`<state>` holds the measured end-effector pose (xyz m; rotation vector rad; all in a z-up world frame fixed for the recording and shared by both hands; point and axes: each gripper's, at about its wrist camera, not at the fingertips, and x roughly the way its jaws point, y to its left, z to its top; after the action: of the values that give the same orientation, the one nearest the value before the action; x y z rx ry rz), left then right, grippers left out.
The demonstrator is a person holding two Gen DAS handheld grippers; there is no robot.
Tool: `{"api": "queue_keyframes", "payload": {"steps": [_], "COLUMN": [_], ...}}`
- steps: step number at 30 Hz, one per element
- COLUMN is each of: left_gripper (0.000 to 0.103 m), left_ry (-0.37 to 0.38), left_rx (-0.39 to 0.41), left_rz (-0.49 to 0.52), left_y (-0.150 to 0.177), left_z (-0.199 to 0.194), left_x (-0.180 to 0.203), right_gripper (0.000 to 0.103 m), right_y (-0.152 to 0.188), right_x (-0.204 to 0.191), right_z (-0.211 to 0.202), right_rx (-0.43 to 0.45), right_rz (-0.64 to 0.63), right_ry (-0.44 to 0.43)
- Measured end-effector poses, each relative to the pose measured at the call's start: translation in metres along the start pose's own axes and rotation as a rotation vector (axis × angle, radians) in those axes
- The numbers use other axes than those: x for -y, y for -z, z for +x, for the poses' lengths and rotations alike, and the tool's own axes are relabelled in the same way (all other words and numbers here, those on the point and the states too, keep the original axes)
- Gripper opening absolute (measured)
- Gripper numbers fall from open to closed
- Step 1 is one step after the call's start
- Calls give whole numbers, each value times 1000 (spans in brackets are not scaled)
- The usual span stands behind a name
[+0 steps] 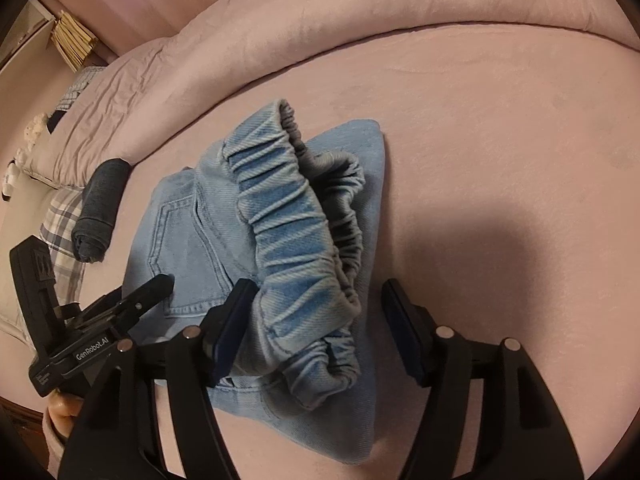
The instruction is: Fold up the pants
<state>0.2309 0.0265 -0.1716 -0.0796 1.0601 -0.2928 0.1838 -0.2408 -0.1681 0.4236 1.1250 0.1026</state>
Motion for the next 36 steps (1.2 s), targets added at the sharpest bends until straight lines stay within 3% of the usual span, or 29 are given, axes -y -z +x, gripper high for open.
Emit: {"api": "queue_keyframes", "payload": {"steps": [7, 12, 23, 31, 36], "left_gripper": [94, 94, 94, 94, 94], "left_ry": [-19, -77, -118, -135, -106], "left_rx": [-17, 20, 62, 133, 172], "left_rz": [-48, -17, -43, 20, 23], "left_y": [2, 7, 12, 19, 27], "left_z": [-6, -26, -71, -141, -191], "left_x": [-2, -1, -3, 22, 37], "right_gripper": [73, 73, 73, 74, 74], "right_y": [-3, -2, 0, 19, 34], "right_x": [-4, -8, -25, -63, -87], "right_z": [0, -11, -52, -107, -147], "right_rx": [-20, 5, 84, 119, 125], "right_rz": [6, -3, -64, -187, -222], "right_ry": [74, 95, 150, 186, 193]}}
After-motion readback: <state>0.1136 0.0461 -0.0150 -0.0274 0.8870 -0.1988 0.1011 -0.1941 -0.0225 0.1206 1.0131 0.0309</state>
